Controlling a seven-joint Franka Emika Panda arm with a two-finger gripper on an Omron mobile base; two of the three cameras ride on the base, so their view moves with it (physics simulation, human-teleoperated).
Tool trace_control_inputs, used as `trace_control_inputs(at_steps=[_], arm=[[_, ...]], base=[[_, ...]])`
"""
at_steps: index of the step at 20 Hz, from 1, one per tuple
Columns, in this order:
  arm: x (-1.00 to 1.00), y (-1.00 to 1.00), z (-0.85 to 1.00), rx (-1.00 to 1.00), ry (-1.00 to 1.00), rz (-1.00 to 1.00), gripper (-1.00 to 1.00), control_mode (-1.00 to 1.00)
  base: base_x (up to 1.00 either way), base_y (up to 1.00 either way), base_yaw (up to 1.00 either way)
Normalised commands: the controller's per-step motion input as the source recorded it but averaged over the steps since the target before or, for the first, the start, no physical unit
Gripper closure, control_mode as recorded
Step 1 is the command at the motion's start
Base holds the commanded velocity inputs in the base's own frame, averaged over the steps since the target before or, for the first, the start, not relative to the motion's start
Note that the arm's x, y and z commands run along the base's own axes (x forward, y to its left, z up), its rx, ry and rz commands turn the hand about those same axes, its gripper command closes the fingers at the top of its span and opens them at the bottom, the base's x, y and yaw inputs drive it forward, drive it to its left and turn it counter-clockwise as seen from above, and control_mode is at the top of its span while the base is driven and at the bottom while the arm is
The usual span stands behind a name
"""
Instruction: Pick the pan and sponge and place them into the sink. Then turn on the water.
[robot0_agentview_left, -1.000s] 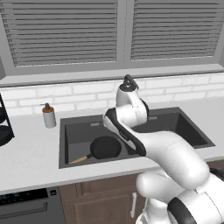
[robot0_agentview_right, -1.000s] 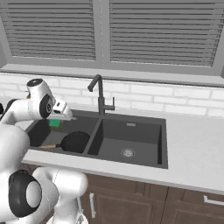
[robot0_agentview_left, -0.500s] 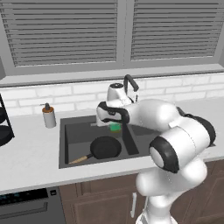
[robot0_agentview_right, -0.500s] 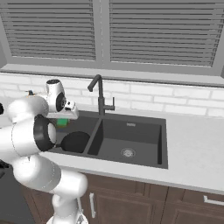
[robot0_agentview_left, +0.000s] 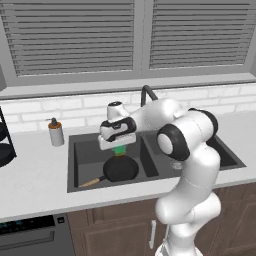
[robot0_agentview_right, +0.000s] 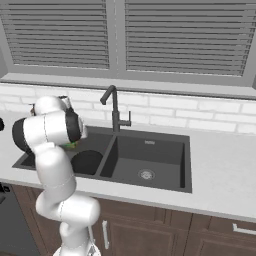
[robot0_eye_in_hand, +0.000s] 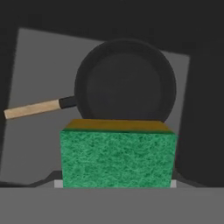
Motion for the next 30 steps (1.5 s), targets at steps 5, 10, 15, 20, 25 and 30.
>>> trace_control_inputs(at_steps=[5, 10, 15, 20, 25, 30], arm=[[0.27, 0.18, -0.53, -0.01, 0.0, 0.0, 1.0, -1.0], [0.35, 0.08, -0.55, 0.0, 0.01, 0.0, 1.0, -1.0], [0.36, 0.02, -0.53, 0.0, 0.02, 0.0, 1.0, -1.0], [0.37, 0.02, -0.49, 0.0, 0.05, 0.0, 1.0, -1.0], [0.32, 0.06, -0.45, 0.0, 0.05, 0.0, 1.0, -1.0], [0.19, 0.04, -0.4, 0.0, 0.0, 0.0, 1.0, -1.0]], base=[[0.0, 0.0, 0.0], [0.0, 0.0, 0.0], [0.0, 0.0, 0.0], [0.0, 0.0, 0.0], [0.0, 0.0, 0.0], [0.0, 0.0, 0.0]])
